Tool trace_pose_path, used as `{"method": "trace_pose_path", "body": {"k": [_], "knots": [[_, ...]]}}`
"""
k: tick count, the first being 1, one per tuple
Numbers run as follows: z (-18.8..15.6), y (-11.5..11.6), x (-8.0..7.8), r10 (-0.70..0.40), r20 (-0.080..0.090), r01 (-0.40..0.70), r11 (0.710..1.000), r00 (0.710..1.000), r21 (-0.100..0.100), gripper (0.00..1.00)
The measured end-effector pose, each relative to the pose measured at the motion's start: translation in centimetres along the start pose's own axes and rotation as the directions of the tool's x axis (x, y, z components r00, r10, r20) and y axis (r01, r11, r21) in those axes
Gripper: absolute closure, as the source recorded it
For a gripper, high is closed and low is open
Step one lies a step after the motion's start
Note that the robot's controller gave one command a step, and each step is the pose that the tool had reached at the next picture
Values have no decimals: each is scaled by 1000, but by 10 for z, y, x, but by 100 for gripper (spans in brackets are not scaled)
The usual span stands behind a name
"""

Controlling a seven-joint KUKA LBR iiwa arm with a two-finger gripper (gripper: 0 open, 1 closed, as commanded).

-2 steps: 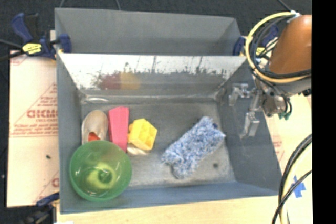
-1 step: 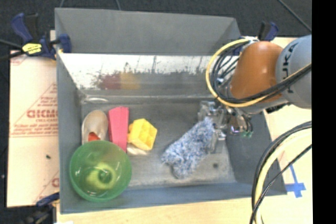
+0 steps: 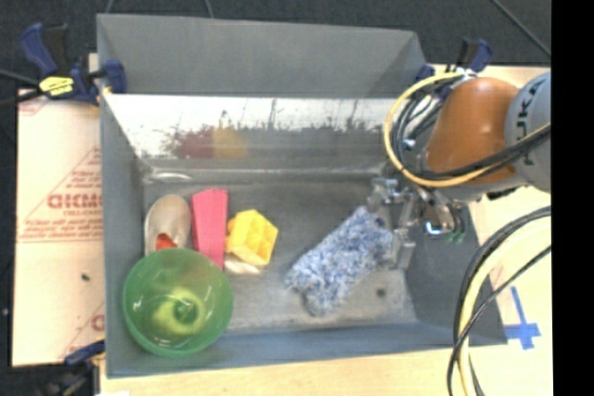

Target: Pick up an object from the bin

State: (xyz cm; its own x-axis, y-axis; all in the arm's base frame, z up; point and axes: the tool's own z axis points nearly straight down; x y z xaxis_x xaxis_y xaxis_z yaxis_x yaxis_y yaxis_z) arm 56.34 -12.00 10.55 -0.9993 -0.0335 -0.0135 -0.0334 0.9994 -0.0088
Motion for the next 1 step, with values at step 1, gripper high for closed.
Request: {"method": "trace_pose_path", "body": {"k": [1], "knots": [[35, 45, -11, -86, -7, 86, 996, 996, -7, 0]]}}
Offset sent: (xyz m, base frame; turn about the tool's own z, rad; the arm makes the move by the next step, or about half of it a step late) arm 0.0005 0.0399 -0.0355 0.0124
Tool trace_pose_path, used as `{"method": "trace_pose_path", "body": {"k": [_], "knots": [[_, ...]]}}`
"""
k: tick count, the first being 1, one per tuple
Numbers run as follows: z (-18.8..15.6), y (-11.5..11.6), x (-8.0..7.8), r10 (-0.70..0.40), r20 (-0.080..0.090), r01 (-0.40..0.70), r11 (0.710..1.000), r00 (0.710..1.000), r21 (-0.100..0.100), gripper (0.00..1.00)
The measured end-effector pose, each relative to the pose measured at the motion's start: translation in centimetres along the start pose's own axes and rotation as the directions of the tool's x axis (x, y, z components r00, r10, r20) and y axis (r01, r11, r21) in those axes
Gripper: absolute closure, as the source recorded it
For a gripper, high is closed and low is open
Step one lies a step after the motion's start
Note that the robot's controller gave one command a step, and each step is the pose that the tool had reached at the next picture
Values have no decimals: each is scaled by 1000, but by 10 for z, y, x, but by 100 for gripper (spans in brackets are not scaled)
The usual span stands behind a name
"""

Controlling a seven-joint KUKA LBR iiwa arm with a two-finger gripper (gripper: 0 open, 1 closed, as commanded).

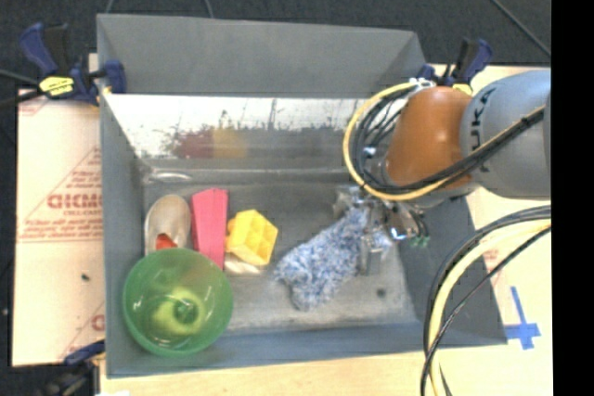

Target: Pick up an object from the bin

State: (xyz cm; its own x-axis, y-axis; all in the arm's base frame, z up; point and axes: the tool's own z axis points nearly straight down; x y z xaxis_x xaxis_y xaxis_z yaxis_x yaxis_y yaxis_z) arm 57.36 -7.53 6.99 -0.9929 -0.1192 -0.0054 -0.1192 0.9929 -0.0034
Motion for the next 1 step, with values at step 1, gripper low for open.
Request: {"method": "trace_pose_path", "body": {"k": [1], "knots": [[-1, -5, 9, 97, 11, -97, 995, 995, 6, 0]]}}
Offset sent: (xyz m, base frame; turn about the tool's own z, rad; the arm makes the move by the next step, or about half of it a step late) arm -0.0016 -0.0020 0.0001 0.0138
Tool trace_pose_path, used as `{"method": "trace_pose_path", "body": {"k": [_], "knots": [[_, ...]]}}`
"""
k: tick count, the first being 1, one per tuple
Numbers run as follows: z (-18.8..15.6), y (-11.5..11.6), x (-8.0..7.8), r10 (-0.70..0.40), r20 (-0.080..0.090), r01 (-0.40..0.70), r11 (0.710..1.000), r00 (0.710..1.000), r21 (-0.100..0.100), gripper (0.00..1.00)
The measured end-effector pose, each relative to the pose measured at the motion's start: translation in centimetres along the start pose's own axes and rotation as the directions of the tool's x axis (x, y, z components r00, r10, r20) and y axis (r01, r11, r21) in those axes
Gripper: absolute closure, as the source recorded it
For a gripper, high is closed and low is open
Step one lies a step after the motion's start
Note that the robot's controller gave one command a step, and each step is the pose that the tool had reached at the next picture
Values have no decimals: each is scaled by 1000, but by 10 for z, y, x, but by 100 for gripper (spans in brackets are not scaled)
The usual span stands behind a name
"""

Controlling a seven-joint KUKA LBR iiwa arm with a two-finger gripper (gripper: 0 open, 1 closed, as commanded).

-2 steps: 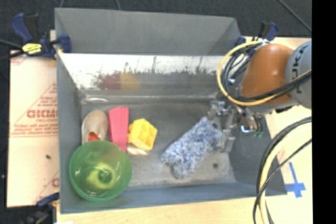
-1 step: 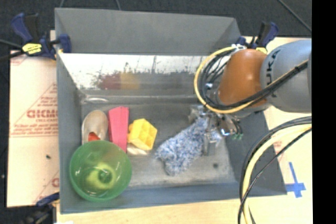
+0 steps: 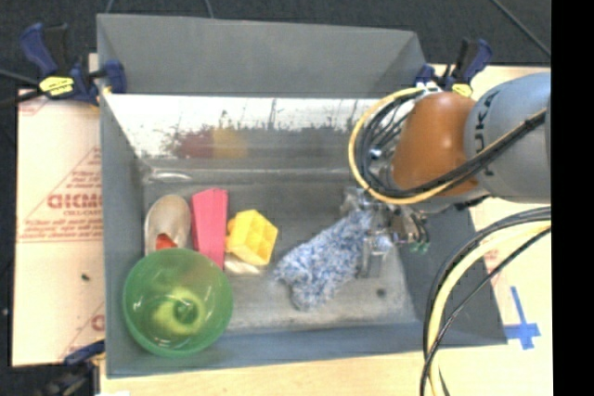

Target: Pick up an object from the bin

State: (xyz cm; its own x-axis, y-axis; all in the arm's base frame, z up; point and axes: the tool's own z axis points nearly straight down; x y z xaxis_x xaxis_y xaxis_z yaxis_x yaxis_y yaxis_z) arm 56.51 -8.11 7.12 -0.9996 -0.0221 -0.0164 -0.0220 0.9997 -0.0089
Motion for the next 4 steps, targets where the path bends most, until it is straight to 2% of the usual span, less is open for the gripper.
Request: {"method": "trace_pose_path", "body": {"k": [1, 2, 3, 4], "knots": [[0, 2, -8, -83, -4, 83, 997, 997, -4, 100], [0, 2, -8, -83, -5, 83, 997, 997, -4, 100], [-19, -11, -13, -209, 4, 209, 978, 978, -1, 100], [1, 10, -18, -118, 0, 118, 993, 993, -4, 100]]}}
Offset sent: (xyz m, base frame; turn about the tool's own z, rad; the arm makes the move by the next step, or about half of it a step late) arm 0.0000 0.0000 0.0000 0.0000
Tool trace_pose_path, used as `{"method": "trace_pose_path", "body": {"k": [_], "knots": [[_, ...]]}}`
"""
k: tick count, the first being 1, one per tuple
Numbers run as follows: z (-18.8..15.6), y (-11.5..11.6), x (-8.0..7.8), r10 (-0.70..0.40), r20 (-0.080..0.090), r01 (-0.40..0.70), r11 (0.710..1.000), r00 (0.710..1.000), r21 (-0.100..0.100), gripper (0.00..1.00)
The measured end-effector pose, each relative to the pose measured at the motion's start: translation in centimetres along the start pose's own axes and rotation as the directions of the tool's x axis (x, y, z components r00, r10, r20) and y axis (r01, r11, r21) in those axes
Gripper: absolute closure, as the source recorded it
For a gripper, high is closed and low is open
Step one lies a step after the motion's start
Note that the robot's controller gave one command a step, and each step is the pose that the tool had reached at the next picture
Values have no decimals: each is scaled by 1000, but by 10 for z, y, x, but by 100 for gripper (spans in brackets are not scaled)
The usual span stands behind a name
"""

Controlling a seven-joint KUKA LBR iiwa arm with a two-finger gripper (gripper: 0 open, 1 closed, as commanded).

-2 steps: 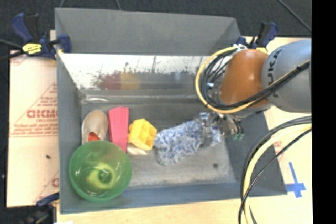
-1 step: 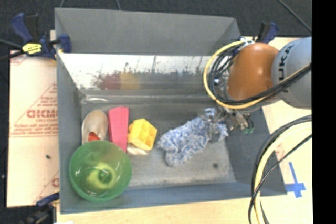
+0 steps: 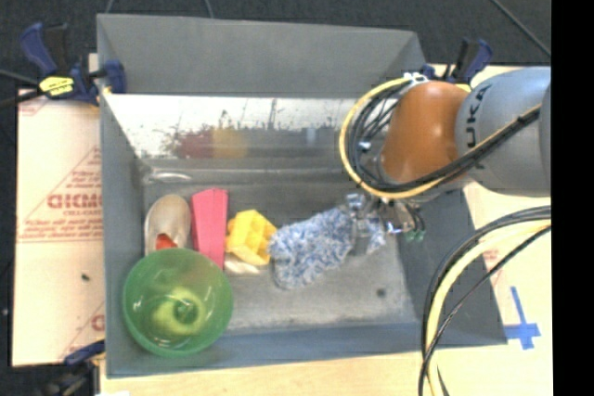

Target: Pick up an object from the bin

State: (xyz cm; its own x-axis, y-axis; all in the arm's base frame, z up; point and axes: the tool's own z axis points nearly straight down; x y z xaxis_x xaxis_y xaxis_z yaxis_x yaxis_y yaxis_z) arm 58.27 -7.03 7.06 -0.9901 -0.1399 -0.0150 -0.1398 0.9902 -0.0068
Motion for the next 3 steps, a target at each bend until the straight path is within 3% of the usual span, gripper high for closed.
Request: {"method": "trace_pose_path", "body": {"k": [1, 2, 3], "knots": [[-29, -5, 11, -26, -9, 26, 1000, 1000, -2, 100], [-124, -22, 2, -174, -1, 174, 985, 985, 1, 100], [-70, -27, 14, -83, -7, 83, 997, 997, -2, 100]]}}
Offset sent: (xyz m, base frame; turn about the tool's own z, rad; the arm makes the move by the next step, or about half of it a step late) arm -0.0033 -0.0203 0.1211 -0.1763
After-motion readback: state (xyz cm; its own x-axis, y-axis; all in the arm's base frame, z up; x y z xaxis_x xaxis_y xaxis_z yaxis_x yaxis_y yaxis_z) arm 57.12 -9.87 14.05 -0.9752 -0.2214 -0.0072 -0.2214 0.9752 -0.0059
